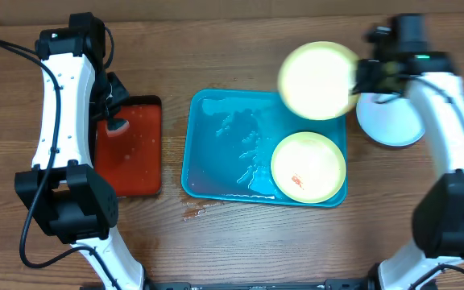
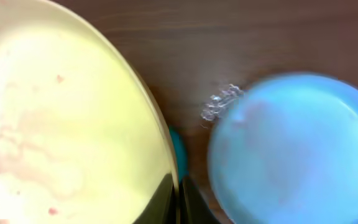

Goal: Clean dirty plates on tray and stack at the side

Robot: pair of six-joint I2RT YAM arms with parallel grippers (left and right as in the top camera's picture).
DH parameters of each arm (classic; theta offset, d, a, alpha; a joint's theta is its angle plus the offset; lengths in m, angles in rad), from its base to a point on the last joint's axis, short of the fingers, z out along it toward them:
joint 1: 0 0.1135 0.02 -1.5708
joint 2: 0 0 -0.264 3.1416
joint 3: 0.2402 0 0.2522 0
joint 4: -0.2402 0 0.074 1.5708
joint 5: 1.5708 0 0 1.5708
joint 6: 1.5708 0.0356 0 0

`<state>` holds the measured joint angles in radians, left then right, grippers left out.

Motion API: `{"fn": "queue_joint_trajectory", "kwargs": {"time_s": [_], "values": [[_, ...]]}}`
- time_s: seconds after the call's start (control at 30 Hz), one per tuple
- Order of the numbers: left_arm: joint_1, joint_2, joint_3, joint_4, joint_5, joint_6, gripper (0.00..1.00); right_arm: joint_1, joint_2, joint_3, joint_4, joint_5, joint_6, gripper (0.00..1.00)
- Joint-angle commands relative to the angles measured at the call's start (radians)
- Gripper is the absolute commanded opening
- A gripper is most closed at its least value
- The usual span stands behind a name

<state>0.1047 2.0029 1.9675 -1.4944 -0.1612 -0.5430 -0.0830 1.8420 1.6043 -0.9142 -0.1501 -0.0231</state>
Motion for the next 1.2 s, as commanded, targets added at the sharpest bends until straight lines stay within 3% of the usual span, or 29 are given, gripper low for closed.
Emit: {"fn": "queue_joint_trajectory", "kwargs": {"time_s": [0.0, 0.3, 0.83, 0.9, 1.07, 1.17], "values": [[0.0, 0.006, -0.003, 0.002, 0.001, 0.016, 0.04, -0.154, -0.033, -0.012, -0.035, -0.14, 0.062, 0.04], [0.0, 0.006, -0.003, 0.002, 0.006, 0.016, 0.04, -0.402, -0.032, -0.16, 0.061, -0.05, 0.185, 0.04], [0.0, 0.006, -0.003, 0.007, 0.006, 0.016, 0.04, -0.421, -0.032, -0.291, 0.233, 0.026, 0.211, 0.04], [0.0, 0.006, -0.003, 0.007, 0.006, 0.016, 0.05, -0.421, -0.032, -0.291, 0.234, 0.026, 0.211, 0.15], [0.0, 0.006, -0.003, 0.014, 0.006, 0.015, 0.04, -0.419, -0.032, -0.291, 0.23, -0.048, 0.209, 0.26], [0.0, 0.006, -0.003, 0.018, 0.025, 0.015, 0.04, -0.388, -0.032, -0.291, 0.233, -0.227, 0.158, 0.34]]}}
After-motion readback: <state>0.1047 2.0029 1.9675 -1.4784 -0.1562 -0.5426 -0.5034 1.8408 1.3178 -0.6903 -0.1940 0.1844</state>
